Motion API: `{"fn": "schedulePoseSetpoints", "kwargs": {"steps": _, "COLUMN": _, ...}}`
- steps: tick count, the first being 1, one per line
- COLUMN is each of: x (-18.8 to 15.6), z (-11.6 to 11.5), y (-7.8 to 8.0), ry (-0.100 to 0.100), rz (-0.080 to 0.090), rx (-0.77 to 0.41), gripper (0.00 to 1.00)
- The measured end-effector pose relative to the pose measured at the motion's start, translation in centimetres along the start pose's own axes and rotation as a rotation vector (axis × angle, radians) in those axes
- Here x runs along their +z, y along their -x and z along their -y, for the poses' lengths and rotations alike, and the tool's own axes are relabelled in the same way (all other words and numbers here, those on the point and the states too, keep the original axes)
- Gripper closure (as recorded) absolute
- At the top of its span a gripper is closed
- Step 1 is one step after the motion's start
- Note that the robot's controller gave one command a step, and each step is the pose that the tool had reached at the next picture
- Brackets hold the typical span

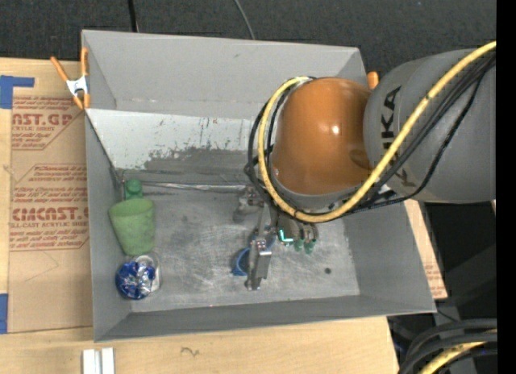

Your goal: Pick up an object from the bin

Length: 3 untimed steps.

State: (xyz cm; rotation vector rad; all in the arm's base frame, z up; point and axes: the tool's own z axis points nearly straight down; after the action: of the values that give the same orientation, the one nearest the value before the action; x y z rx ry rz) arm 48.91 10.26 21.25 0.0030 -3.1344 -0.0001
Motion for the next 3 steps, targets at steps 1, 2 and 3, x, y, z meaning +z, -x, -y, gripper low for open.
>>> {"fn": "schedulePoseSetpoints", "kwargs": {"steps": 1, "x": 7.6, "z": 4.5, "y": 0.9, "ry": -0.001, "rz": 0.0, "rx": -0.022, "gripper": 0.0}}
{"fn": "schedulePoseSetpoints", "kwargs": {"steps": 2, "x": 6.8, "z": 5.7, "y": 3.7, "ry": -0.001, "rz": 0.01, "rx": -0.136, "gripper": 0.0}}
{"fn": "schedulePoseSetpoints", "kwargs": {"steps": 3, "x": 14.1, "z": 5.2, "y": 6.1, "ry": 0.0, "rz": 0.016, "rx": -0.434, "gripper": 0.0}}
